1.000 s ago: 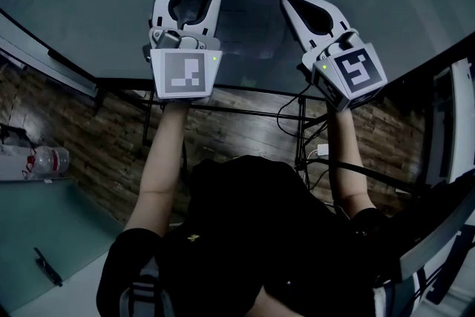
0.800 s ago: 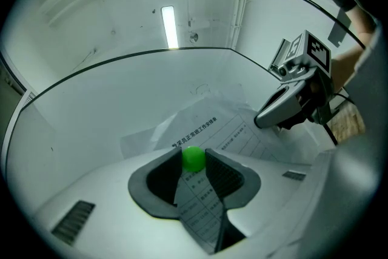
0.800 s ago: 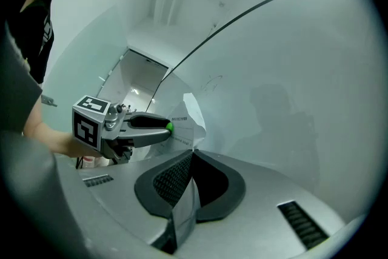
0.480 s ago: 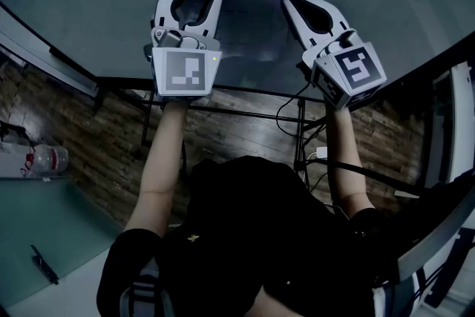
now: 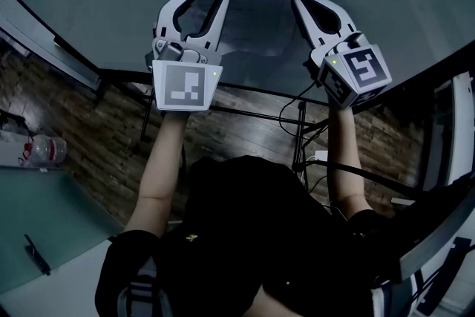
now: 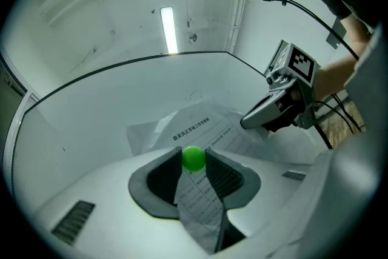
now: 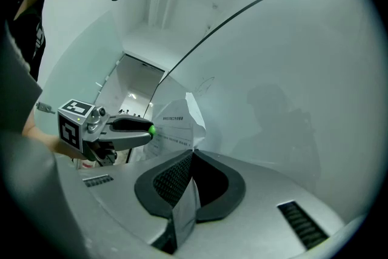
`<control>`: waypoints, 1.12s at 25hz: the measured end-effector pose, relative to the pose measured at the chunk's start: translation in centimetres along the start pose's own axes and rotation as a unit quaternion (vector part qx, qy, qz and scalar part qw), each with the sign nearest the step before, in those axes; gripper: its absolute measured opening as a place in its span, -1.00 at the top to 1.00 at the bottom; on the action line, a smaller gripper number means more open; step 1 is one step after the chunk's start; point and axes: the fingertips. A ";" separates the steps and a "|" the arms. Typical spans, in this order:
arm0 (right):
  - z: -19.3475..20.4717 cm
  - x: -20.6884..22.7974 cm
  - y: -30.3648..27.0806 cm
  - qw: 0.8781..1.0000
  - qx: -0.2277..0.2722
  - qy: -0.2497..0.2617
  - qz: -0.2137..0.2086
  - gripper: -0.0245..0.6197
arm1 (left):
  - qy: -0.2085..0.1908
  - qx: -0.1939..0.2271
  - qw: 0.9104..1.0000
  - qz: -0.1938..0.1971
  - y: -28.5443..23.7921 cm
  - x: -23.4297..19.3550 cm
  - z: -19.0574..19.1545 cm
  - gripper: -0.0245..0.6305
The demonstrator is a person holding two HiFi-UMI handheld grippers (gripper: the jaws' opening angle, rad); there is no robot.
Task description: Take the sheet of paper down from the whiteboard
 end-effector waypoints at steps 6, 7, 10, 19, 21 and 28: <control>-0.1 0.2 0.1 1.000 0.004 -0.005 -0.002 0.84 | -0.002 -0.005 1.000 0.003 -0.2 0.3 0.1 0.53; -0.2 0.0 0.6 1.000 0.006 -0.005 -0.002 0.84 | -0.003 -0.004 1.000 0.004 0.1 0.6 -0.1 0.53; -2.0 -2.3 2.6 1.000 0.018 0.004 -0.001 0.84 | -0.008 0.001 1.000 0.002 2.7 1.5 -0.9 0.53; -2.8 -5.4 5.2 1.000 0.018 0.014 0.000 0.84 | -0.003 0.012 1.000 0.007 6.2 2.2 -1.7 0.53; -2.8 -5.3 5.2 1.000 0.013 0.017 0.003 0.84 | 0.001 0.013 1.000 0.009 6.0 2.1 -1.7 0.53; -2.7 -5.7 5.5 1.000 -0.002 -0.004 0.006 0.84 | 0.016 0.011 1.000 0.024 5.9 2.1 -1.4 0.53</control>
Point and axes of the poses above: the fingertips, and each gripper's own axes: y backward along the fingers, x to its right, z out of its underside, and after that the axes turned 13 degrees about z, right-handed
